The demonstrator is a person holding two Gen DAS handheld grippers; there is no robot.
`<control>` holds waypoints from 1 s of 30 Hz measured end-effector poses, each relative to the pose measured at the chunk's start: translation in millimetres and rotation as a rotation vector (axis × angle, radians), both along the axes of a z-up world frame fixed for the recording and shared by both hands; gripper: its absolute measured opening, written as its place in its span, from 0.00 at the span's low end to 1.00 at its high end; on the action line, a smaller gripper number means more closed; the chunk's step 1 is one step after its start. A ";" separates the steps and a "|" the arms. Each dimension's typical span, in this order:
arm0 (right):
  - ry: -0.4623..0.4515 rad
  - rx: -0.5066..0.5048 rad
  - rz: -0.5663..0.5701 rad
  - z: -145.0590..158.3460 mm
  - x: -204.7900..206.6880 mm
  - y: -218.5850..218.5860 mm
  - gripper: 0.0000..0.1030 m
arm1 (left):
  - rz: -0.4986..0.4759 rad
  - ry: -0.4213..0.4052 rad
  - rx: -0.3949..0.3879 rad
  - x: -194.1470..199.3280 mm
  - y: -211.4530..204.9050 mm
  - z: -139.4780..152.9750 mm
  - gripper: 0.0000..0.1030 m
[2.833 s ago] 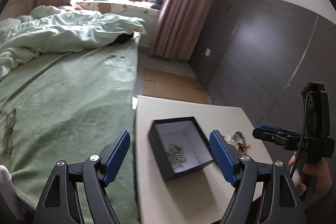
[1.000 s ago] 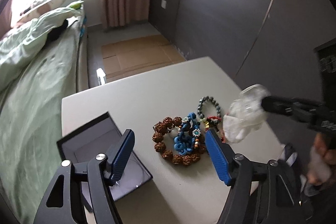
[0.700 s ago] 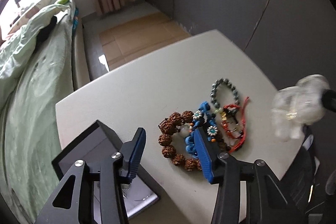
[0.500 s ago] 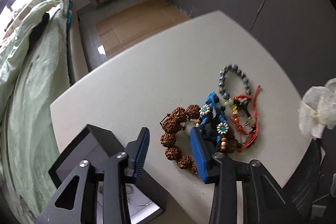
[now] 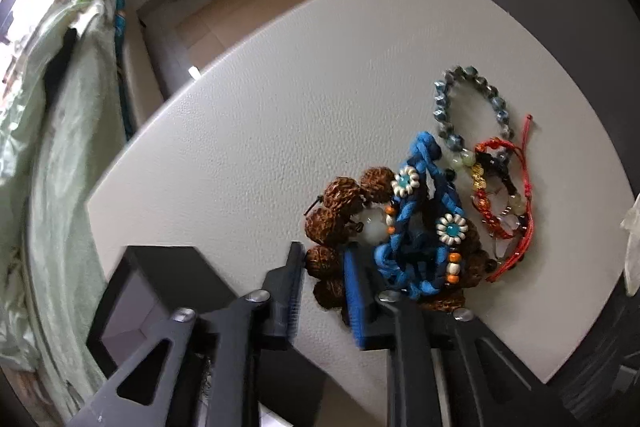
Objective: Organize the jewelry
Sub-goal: 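Grasp the brown bead bracelet with the left tool while the right tool holds the white bag, then carry the bead bracelet into the box with the left tool while the right tool lowers the bag in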
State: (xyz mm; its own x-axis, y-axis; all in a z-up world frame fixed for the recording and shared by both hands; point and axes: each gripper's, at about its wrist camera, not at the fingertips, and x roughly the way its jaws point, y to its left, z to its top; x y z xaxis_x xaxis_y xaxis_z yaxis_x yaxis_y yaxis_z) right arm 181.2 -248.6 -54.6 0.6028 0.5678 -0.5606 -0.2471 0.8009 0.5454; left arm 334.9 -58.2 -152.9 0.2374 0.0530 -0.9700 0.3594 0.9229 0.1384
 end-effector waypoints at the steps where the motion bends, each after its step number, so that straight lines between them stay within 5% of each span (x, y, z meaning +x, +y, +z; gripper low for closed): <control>1: -0.002 0.003 0.001 -0.4 -0.6 1.0 0.03 | 0.002 0.003 0.000 0.2 -2.8 1.7 0.20; 20: -0.040 0.048 0.003 4.0 -10.3 -6.7 0.03 | 0.011 -0.231 -0.140 -42.2 -15.5 113.6 0.19; 30: -0.063 0.049 0.018 14.2 -16.2 1.5 0.03 | -0.033 -0.337 -0.323 -72.2 -1.9 171.9 0.19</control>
State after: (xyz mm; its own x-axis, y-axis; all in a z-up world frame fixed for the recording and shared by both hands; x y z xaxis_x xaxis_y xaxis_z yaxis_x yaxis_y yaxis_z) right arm 165.0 -247.1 -40.4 0.6256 0.6045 -0.4932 -0.2965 0.7689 0.5664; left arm 262.8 -60.1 19.1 0.5390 -0.2521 -0.8037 0.3734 0.9268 -0.0404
